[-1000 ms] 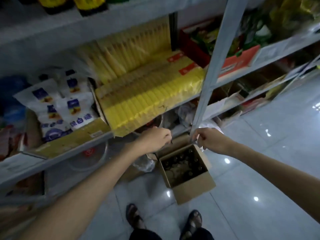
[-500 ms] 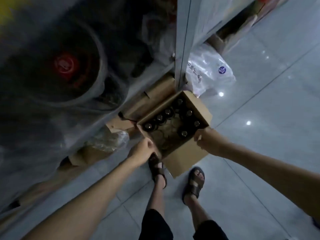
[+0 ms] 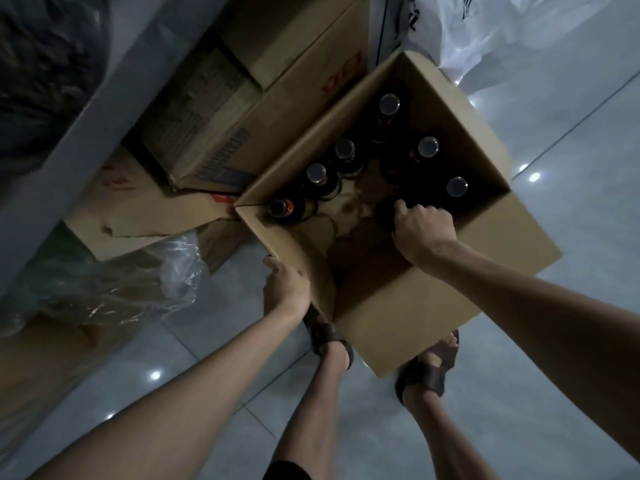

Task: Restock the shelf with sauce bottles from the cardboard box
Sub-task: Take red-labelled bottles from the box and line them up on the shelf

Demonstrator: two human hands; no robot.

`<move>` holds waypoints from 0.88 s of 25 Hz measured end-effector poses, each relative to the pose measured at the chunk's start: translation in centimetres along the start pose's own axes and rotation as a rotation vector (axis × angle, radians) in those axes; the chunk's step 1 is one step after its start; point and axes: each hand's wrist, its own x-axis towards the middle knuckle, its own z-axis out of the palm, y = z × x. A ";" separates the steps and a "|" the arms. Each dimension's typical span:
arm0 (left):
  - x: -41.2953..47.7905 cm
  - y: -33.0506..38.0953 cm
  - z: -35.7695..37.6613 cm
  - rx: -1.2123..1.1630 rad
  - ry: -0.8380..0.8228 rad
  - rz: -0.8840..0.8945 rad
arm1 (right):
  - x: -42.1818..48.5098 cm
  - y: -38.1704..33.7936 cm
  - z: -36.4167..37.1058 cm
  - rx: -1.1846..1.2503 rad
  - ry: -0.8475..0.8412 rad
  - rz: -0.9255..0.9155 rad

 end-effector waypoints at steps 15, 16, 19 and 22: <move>-15.4 4.1 -6.2 0.026 0.050 0.688 | -16.8 2.1 -17.9 0.883 0.114 0.054; -17.5 4.6 -7.7 -0.029 0.064 0.735 | -18.8 2.1 -20.9 0.945 0.133 0.044; -23.4 5.7 -13.4 -0.176 0.171 0.798 | -24.6 2.1 -29.8 1.014 0.181 -0.059; -29.7 6.9 -19.5 -0.113 0.226 0.869 | -30.4 2.4 -37.5 1.004 0.238 -0.123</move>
